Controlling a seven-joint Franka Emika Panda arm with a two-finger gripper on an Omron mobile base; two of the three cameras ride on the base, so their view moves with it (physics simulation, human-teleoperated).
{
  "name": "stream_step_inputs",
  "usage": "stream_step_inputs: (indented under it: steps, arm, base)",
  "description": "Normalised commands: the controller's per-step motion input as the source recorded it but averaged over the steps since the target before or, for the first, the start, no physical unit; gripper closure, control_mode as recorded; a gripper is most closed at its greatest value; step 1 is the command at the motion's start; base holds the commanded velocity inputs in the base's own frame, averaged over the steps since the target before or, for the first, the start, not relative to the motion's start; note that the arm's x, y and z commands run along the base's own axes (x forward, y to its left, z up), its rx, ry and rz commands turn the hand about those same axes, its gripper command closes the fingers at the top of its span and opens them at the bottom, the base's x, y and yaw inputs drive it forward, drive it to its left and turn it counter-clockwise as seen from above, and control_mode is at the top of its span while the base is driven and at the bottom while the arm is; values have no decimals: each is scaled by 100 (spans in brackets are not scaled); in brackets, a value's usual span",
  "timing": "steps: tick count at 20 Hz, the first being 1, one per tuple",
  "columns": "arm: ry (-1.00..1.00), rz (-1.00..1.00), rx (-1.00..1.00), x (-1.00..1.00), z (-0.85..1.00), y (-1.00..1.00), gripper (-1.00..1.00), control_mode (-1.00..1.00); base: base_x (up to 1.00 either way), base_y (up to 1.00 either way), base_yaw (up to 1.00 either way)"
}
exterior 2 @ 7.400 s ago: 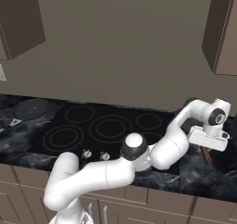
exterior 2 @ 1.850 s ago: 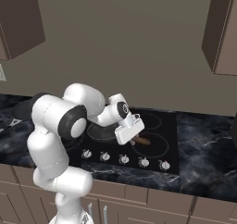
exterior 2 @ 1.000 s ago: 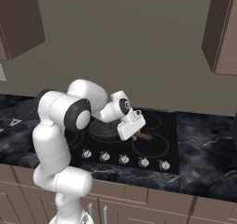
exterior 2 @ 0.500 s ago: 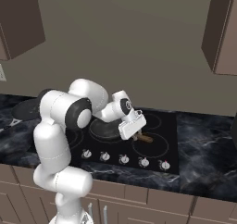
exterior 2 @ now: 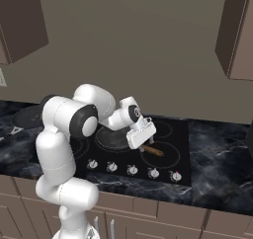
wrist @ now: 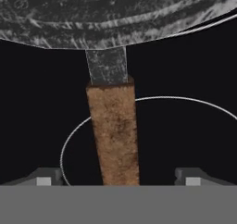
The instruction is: Place both pans onto different burners. Then place the potato and the chicken drumstick on different pans.
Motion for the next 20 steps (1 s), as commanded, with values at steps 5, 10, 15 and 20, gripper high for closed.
stream_step_inputs:
  steps: [5, 10, 15, 20]
  arm:
    - [0, -1, 0, 0, 20, 0, -100, -100]
    - [0, -11, 0, -6, 39, 13, -100, -100]
    - [-5, -19, 0, -25, 43, 16, -100, -100]
    - [-13, -24, 1, -32, 38, 18, -100, -100]
  base:
    - [0, 0, 0]
    - [0, 0, 0]
    - [0, 0, 0]
    - [0, 0, 0]
